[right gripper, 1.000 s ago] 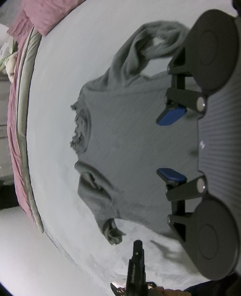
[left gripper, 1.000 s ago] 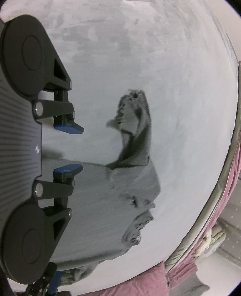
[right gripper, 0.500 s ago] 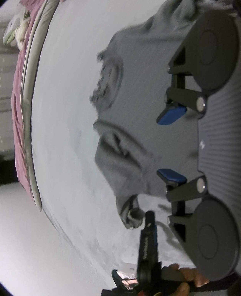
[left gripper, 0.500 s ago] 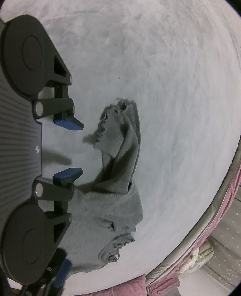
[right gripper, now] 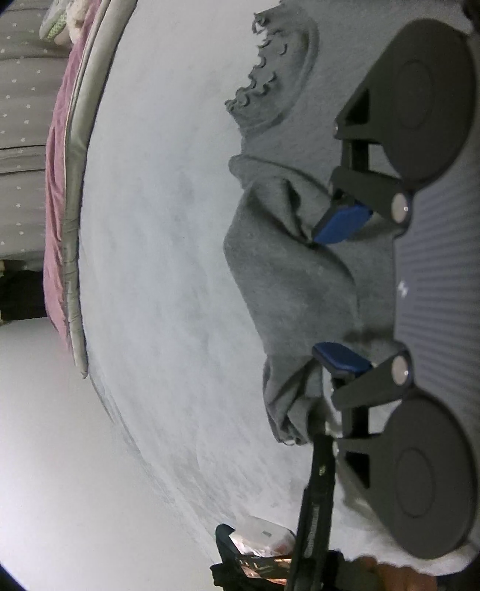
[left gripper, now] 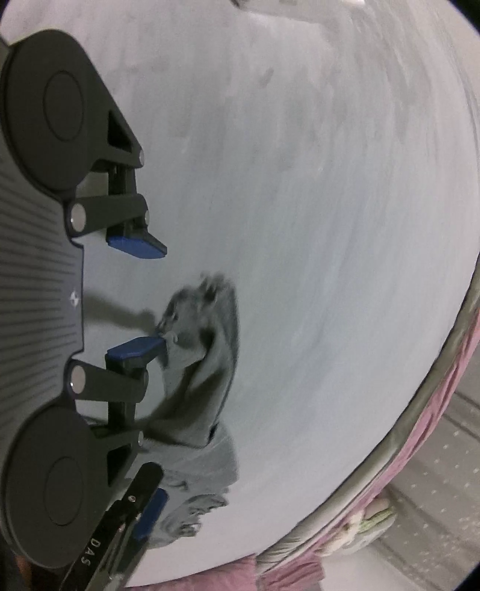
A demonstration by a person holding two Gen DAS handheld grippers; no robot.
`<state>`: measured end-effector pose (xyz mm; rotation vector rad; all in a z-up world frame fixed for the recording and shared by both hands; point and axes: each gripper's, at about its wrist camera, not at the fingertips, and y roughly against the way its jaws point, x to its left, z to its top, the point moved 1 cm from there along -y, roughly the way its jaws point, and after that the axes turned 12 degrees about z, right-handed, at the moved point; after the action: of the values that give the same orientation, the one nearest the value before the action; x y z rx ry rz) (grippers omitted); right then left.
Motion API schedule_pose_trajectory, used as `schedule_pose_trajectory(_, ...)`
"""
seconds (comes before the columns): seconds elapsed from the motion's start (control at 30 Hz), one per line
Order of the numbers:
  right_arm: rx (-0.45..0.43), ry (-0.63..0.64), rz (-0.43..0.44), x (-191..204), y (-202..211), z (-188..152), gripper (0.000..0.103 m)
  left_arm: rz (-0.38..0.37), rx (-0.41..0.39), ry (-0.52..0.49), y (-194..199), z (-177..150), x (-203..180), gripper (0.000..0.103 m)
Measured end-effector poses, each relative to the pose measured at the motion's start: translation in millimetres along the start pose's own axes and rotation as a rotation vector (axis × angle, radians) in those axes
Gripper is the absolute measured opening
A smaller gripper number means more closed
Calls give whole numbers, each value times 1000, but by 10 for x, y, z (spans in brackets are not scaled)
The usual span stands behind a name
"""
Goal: Fold clothes
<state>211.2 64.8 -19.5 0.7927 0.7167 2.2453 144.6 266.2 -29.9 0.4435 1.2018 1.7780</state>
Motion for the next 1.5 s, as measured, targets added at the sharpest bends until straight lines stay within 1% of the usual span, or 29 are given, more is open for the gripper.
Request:
schedule_pose_trajectory(0.1, -25, -11, 24, -57, -26, -44, 63, 16, -46, 8, 68, 11, 84, 46)
schedule_pose_trajectory(0.2, -56, -28, 63, -126, -39, -108, 64, -5, -78, 29, 79, 29, 121, 46)
schedule_pose_trajectory(0.27, -48, -27, 90, -166, -81, -136, 64, -29, -91, 52, 41, 67, 138, 46)
schedule_pose_trajectory(0.33, -44, -33, 106, -204, -101, -148, 64, -33, -105, 59, 0, 89, 123, 46)
schedule_pose_trajectory(0.4, -47, -48, 119, -245, -100, -157, 64, -28, -104, 62, -48, 81, 91, 45)
schedule_pose_trajectory(0.5, -57, -75, 145, -312, -65, -161, 64, -42, -79, 86, -157, 85, 21, 44)
schedule_pose_trajectory(0.57, -65, -85, 149, -342, -42, -158, 64, -47, -76, 100, -228, 100, -36, 41)
schedule_pose_trajectory(0.6, -69, -89, 148, -356, -30, -156, 65, -39, -79, 93, -251, 107, -80, 33)
schedule_pose_trajectory(0.63, -72, -93, 149, -369, -23, -155, 65, -27, -81, 79, -274, 116, -127, 15)
schedule_pose_trajectory(0.67, -72, -97, 151, -379, -25, -156, 65, -12, -83, 62, -297, 126, -173, 4)
schedule_pose_trajectory(0.73, -73, -103, 156, -398, -31, -158, 65, 31, -103, 16, -312, 145, -249, 4)
schedule_pose_trajectory(0.83, -73, -107, 161, -415, -50, -168, 65, 87, -177, -44, -233, 165, -333, 4)
schedule_pose_trajectory(0.9, -73, -110, 165, -427, -62, -175, 65, 120, -229, -65, -160, 204, -348, 4)
schedule_pose_trajectory(1.03, -75, -119, 172, -444, -84, -184, 65, 177, -315, -66, -36, 354, -272, 4)
schedule_pose_trajectory(1.17, -77, -123, 178, -462, -81, -197, 65, 216, -360, -62, 3, 550, -172, 4)
schedule_pose_trajectory(1.33, -79, -126, 181, -499, -51, -214, 65, 281, -443, -68, 111, 718, -90, 4)
schedule_pose_trajectory(1.5, -78, -124, 181, -496, -77, -208, 65, 307, -522, -28, 273, 809, 58, 4)
